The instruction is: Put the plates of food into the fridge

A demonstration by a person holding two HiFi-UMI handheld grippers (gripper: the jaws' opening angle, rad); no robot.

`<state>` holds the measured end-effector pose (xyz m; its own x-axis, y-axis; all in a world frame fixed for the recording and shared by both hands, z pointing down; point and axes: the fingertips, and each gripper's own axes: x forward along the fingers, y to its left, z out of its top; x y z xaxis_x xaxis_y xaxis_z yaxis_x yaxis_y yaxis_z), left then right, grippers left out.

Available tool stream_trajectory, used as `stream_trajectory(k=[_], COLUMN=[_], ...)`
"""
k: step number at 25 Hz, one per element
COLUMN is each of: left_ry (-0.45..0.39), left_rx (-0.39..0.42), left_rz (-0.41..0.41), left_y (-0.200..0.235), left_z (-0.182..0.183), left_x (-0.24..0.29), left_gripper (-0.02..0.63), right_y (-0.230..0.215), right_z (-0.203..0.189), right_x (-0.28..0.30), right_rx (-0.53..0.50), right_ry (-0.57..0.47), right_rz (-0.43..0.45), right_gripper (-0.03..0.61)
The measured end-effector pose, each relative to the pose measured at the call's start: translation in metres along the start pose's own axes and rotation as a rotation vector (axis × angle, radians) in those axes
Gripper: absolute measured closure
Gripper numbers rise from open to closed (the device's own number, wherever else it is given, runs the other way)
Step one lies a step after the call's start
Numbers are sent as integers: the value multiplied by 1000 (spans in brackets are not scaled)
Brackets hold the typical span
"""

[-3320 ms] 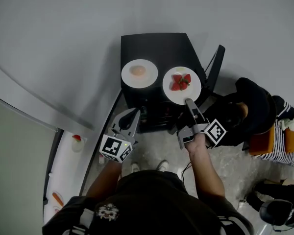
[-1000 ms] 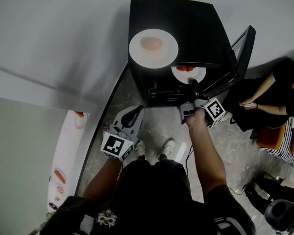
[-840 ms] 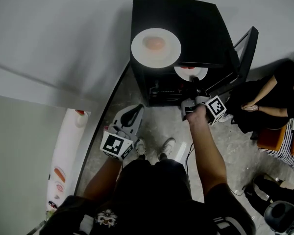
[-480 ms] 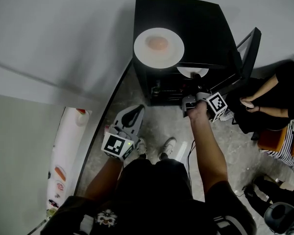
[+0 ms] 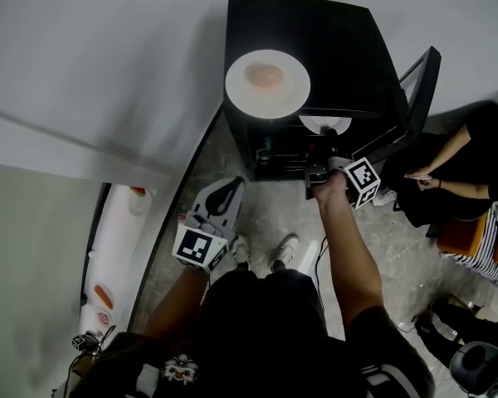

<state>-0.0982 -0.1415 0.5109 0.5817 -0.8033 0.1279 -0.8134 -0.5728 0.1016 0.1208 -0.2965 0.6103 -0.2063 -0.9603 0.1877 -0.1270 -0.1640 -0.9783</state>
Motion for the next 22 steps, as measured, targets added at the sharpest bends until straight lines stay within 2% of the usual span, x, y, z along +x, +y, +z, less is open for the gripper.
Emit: stream_trajectory(k=[2,6,14,18,20,22], left_ry=[-1,0,-14,-25,-32,-41], left_rx=[16,6,-2,-2,-2,-1], left_rz=[-2,-2,-16,-25,-31,-41], left_y=[-2,-3,-9,-13,-16,-19], left_z=[3,4,10,16,20,24], left_x=[1,2,2,5,8,10], left_gripper=[591,591,591,591,591,591], right_y=[0,2,10,36,55,74], right_z=[4,13,18,14,10,3], right_x=[-1,-9,-57,-84,-96,-108], right_rx=[-1,-24,-194,-333,-461,-633], right_ry=[-17,-50,-55,-32,-25,-20], right_rz=[2,22,53,116,161,208], right_gripper=[540,481,474,474,474,476])
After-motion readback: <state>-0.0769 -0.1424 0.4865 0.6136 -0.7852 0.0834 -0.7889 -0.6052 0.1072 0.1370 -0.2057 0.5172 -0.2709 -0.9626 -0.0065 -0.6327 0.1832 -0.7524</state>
